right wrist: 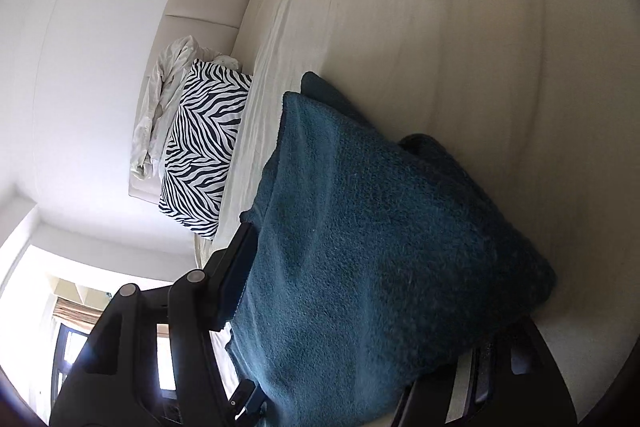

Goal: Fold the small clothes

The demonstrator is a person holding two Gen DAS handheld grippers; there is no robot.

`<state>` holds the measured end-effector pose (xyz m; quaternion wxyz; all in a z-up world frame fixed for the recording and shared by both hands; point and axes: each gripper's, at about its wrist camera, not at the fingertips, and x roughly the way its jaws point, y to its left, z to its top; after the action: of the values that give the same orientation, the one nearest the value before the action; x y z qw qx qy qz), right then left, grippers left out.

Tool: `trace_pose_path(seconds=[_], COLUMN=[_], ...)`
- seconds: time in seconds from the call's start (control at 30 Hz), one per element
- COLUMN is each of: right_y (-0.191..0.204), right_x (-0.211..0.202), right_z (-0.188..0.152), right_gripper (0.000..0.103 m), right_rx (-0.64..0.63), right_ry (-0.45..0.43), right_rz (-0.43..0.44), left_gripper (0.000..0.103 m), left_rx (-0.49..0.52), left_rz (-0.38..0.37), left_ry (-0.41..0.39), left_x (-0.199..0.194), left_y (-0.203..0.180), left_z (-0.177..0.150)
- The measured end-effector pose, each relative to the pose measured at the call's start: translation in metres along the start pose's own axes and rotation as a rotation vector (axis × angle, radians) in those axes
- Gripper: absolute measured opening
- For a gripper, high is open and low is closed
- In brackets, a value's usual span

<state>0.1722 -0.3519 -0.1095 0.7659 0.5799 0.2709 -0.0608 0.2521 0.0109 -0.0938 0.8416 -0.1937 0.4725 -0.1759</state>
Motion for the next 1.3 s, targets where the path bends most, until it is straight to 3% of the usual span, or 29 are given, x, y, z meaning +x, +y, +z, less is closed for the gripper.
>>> trace_pose_path(seconds=[0.2,0.23,0.3,0.33,0.47,0.6,0.7,0.8,0.87,0.97,1.03,1.1,1.3], right_y=[-0.001,-0.001,-0.002,-0.004,0.005,0.057,0.119,0.172,0.185,0.171,0.157,0.154,0.154], right_x=[0.027,0.029,0.032,0.035,0.038,0.038,0.044,0.057,0.072,0.104,0.117,0.115,0.104], right_z=[0.016,0.018,0.022,0.024,0.024,0.008,-0.028,-0.103,-0.162,-0.229,-0.252,-0.263,-0.266], right_gripper=[0.051,0.047,0.023,0.019,0.015,0.014,0.014,0.014,0.013,0.013,0.013,0.014,0.016], right_rx=[-0.030,-0.041,-0.063,-0.068,-0.109,-0.292,-0.537,-0.865,-1.093,-1.350,-1.429,-1.491,-1.541], right_ry=[0.025,0.029,0.040,0.046,0.043,0.032,0.045,0.115,0.178,0.254,0.265,0.208,0.200], right_rz=[-0.037,-0.039,-0.063,-0.081,-0.125,-0.165,-0.175,-0.147,-0.152,-0.239,-0.284,-0.302,-0.268], left_gripper=[0.073,0.073,0.073,0.073,0.073,0.072,0.072,0.074,0.077,0.080,0.083,0.084,0.085], left_rx=[-0.011,-0.015,-0.023,-0.029,-0.073,-0.174,-0.266,-0.351,-0.391,-0.437,-0.447,-0.444,-0.389], left_rz=[-0.027,-0.032,-0.041,-0.046,-0.093,-0.169,-0.227,-0.320,-0.378,-0.437,-0.455,-0.447,-0.396], left_ry=[0.000,0.000,-0.002,-0.003,-0.010,-0.024,-0.054,-0.059,-0.052,-0.038,-0.022,0.001,0.103], left_x=[-0.001,-0.001,-0.002,-0.002,-0.005,-0.015,-0.028,-0.035,-0.036,-0.034,-0.031,-0.026,0.000], left_y=[0.004,0.005,0.006,0.007,0.014,0.031,0.049,0.065,0.072,0.080,0.082,0.079,0.053], left_z=[0.000,0.000,0.000,0.001,0.002,0.006,0.012,0.017,0.019,0.019,0.020,0.023,0.040])
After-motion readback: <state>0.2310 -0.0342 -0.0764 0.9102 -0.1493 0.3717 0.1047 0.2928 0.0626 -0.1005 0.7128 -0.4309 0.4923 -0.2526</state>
